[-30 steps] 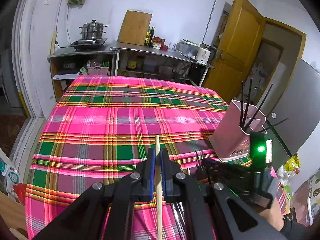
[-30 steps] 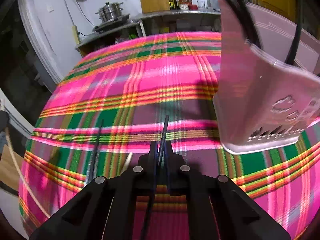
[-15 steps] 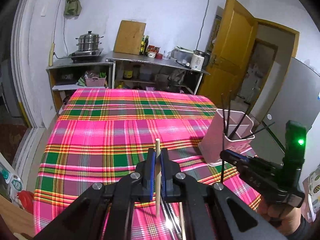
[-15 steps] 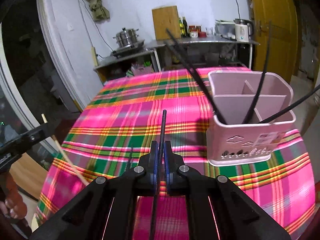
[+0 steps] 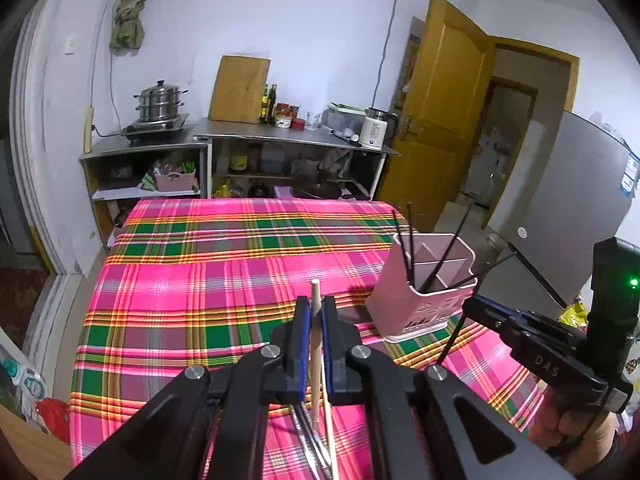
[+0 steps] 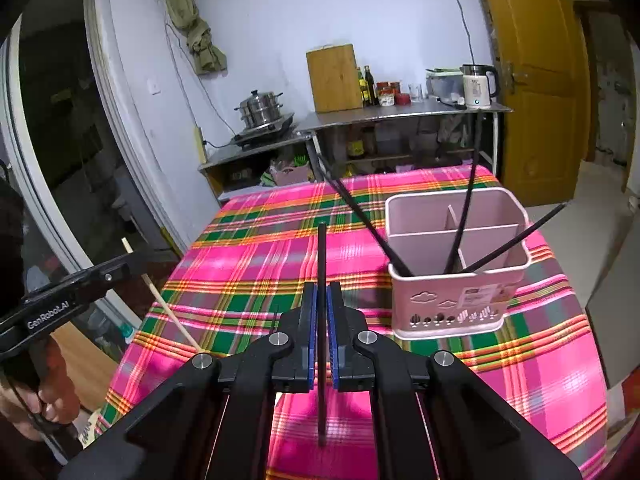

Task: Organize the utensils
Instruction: 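Raise both held chopsticks upright and carry them above the pink holder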

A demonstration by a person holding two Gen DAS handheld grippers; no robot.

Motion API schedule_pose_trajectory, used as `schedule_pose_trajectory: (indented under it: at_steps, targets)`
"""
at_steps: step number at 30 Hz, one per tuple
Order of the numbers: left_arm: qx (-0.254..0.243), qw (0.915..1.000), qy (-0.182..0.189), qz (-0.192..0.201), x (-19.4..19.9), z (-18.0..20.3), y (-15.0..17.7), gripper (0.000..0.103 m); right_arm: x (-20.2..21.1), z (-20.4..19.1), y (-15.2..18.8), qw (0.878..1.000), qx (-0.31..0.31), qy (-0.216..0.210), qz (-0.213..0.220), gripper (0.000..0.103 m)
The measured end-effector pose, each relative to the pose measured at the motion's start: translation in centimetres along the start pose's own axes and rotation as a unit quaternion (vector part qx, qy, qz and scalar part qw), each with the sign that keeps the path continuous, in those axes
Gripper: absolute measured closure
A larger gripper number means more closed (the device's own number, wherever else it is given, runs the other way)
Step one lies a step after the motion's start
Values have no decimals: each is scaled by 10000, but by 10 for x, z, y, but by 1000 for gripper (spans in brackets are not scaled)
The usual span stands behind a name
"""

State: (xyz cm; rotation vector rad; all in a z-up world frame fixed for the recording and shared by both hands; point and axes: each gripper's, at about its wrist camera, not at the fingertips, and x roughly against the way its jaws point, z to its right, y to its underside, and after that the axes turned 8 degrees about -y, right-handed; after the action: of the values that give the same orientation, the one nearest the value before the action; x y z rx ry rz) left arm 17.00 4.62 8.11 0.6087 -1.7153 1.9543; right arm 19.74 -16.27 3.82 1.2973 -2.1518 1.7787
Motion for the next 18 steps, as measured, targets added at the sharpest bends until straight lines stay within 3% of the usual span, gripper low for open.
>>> schedule_pose_trajectory:
  at_steps: [18]
  targets:
    - [-254, 9982, 535, -137, -19, 63, -39, 98, 54, 22, -30, 9989, 33, 206, 421, 98]
